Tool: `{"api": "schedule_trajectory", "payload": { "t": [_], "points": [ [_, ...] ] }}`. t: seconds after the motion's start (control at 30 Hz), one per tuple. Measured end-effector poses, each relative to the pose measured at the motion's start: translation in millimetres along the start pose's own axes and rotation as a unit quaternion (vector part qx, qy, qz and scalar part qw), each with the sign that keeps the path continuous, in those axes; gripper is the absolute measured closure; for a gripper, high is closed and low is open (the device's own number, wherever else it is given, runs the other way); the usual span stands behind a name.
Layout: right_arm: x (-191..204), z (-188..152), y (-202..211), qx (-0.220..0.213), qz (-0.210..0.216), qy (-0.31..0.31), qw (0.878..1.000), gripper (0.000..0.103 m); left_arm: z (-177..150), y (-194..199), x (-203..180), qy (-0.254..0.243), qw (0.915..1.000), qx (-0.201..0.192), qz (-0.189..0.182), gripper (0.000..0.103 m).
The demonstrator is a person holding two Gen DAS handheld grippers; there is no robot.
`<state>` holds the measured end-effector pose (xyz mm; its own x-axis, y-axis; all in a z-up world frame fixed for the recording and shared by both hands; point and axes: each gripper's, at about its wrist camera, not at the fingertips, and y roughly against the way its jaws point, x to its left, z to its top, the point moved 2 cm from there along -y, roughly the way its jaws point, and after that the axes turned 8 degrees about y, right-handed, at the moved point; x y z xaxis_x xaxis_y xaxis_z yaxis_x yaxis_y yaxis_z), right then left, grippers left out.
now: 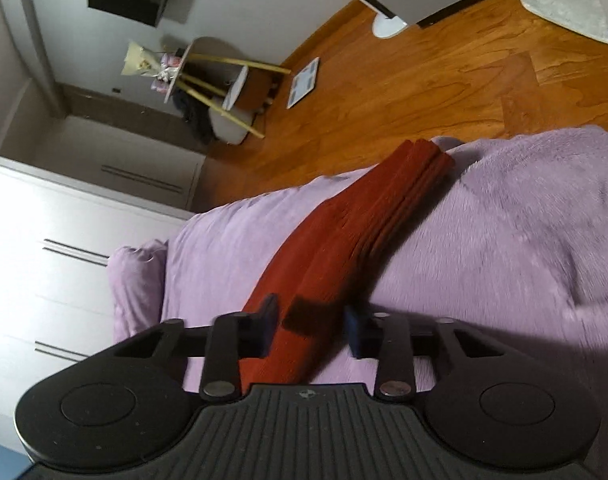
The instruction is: Fold small clothes
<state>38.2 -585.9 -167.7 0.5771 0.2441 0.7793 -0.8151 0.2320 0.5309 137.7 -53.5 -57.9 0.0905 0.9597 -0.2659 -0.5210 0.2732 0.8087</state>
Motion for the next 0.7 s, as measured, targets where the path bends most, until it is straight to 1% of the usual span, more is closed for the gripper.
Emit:
{"api": "schedule_trajectory", "payload": {
  "t": [0.03, 0.07, 0.13, 0.17, 0.23, 0.27, 0.33, 0.37, 0.43, 0.47, 0.5, 0.53, 0.57, 0.6, 0.63, 0.7],
  "points": [
    [0.0, -1.3, -3.8, 0.001, -0.003, 0.005, 1.000, 0.090, 1.9, -2.5, 1.8, 0.007, 1.0000, 0.003, -0.006, 0.013],
    [1.9, -3.4, -6.4, 0.001, -0.009, 0.016, 1.000, 0.093, 3.2, -2.4, 2.9, 0.012, 0.9999, 0.004, -0.011, 0.015],
    [16.7, 5.1, -6.4, -0.004, -0.019, 0.046, 0.999, 0.093, 5.7, -3.3, 6.9, 0.019, 0.9997, 0.005, -0.016, 0.017],
    [28.9, 2.6, -4.3, -0.010, -0.019, 0.070, 0.997, 0.094, 8.0, -4.9, 8.4, 0.021, 0.9996, 0.006, -0.018, 0.018],
    [65.1, -12.0, 7.8, -0.021, 0.007, 0.135, 0.991, 0.094, 13.5, -6.8, 11.9, 0.027, 0.9994, 0.007, -0.023, 0.019],
    [86.7, -21.2, 10.0, -0.020, 0.027, 0.175, 0.984, 0.094, 17.3, -8.2, 13.8, 0.031, 0.9991, 0.007, -0.027, 0.019],
    [137.3, -55.0, 13.6, 0.004, 0.088, 0.265, 0.960, 0.095, 26.1, -9.9, 17.7, 0.040, 0.9984, 0.003, -0.041, 0.019],
    [161.0, -77.2, 15.4, 0.023, 0.123, 0.305, 0.944, 0.095, 30.3, -10.7, 19.6, 0.044, 0.9980, 0.001, -0.046, 0.020],
    [200.6, -131.8, 17.7, 0.071, 0.191, 0.375, 0.904, 0.095, 40.5, -13.6, 22.6, 0.053, 0.9967, -0.007, -0.060, 0.020],
    [214.1, -159.7, 17.8, 0.096, 0.217, 0.404, 0.884, 0.095, 46.9, -16.4, 24.0, 0.059, 0.9958, -0.010, -0.069, 0.021],
    [225.6, -188.6, 16.6, 0.125, 0.237, 0.431, 0.862, 0.094, 52.9, -20.2, 25.8, 0.065, 0.9948, -0.011, -0.079, 0.021],
    [230.8, -212.6, 13.1, 0.152, 0.243, 0.451, 0.845, 0.094, 59.2, -26.0, 28.9, 0.074, 0.9935, -0.009, -0.086, 0.024],
    [232.8, -237.0, 6.4, 0.188, 0.239, 0.466, 0.831, 0.087, 63.8, -31.8, 32.5, 0.083, 0.9924, -0.007, -0.091, 0.025],
    [232.1, -254.2, -0.3, 0.217, 0.222, 0.473, 0.824, 0.083, 68.1, -38.5, 36.7, 0.092, 0.9912, -0.003, -0.095, 0.025],
    [227.1, -265.5, -5.6, 0.235, 0.207, 0.476, 0.822, 0.082, 73.0, -46.9, 42.5, 0.102, 0.9899, 0.006, -0.098, 0.025],
    [214.6, -278.2, -7.7, 0.243, 0.187, 0.480, 0.822, 0.082, 79.9, -61.3, 53.3, 0.119, 0.9872, 0.021, -0.105, 0.026]
  ]
}}
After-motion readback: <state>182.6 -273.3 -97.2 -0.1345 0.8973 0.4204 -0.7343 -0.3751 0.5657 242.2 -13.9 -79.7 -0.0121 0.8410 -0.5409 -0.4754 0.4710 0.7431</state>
